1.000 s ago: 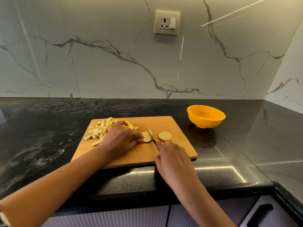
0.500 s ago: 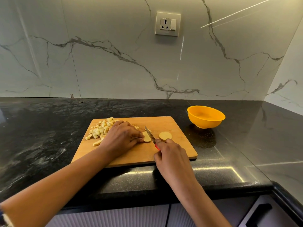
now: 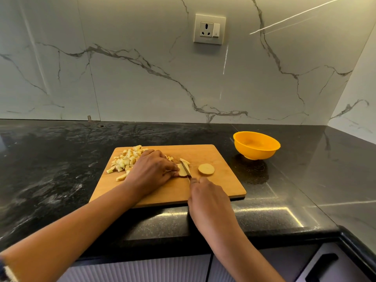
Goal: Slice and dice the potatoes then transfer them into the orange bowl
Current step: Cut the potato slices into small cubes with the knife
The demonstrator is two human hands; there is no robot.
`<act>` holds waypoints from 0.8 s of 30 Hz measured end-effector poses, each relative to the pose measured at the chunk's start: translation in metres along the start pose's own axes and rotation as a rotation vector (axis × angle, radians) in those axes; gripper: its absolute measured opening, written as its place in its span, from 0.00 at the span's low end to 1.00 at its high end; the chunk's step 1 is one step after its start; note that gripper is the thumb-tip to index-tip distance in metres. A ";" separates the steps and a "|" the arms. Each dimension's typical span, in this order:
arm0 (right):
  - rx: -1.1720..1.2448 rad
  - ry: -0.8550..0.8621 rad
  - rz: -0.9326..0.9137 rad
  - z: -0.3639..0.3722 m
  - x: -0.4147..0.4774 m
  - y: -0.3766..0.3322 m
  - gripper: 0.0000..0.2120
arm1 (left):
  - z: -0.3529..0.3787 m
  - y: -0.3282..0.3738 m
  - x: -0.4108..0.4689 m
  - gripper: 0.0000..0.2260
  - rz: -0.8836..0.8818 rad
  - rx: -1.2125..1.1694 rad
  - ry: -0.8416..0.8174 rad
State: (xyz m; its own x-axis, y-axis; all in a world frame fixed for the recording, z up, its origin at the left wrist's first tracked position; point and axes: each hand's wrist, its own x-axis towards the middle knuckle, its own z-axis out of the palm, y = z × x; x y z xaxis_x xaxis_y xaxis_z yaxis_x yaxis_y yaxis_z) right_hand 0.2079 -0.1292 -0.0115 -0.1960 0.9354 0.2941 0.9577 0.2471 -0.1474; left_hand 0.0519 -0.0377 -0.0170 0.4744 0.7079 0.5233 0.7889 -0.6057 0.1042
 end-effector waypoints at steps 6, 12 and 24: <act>0.065 0.044 0.017 -0.003 -0.011 0.007 0.20 | -0.001 -0.002 -0.001 0.13 -0.019 0.009 -0.028; 0.117 0.081 0.013 -0.015 -0.019 0.010 0.19 | -0.002 -0.002 -0.002 0.13 -0.059 0.032 -0.027; 0.071 0.086 0.032 -0.002 0.000 -0.002 0.18 | -0.002 0.000 -0.001 0.14 -0.072 0.078 -0.050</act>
State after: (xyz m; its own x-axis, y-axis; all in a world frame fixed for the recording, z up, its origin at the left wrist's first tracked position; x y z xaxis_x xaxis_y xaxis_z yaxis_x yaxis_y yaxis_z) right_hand 0.2059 -0.1302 -0.0095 -0.1440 0.9188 0.3676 0.9452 0.2377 -0.2238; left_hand 0.0507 -0.0397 -0.0158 0.4325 0.7671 0.4737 0.8489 -0.5235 0.0727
